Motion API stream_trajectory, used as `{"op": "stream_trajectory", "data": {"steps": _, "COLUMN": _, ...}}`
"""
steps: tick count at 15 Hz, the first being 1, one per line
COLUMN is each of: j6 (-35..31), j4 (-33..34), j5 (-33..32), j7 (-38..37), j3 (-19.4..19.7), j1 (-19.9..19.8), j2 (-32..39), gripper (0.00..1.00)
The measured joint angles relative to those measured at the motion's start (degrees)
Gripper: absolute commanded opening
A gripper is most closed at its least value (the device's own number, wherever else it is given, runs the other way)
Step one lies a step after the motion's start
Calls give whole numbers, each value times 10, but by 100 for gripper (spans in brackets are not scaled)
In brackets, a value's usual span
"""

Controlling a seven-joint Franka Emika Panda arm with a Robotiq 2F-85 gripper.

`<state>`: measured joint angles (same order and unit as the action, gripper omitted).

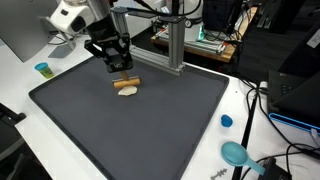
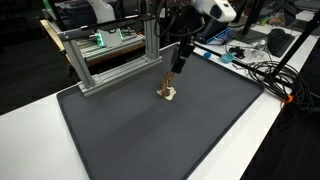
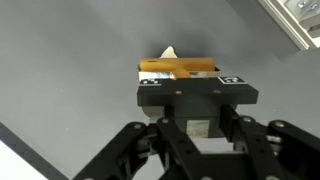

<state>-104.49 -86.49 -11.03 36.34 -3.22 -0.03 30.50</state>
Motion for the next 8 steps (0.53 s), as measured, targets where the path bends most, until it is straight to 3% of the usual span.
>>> {"op": "stream_trajectory", "data": {"steps": 8, "j6": 1, "j4": 17, "j5": -13, "j7": 21, "j3": 2, "j1": -4, "j2": 42, "gripper": 21}}
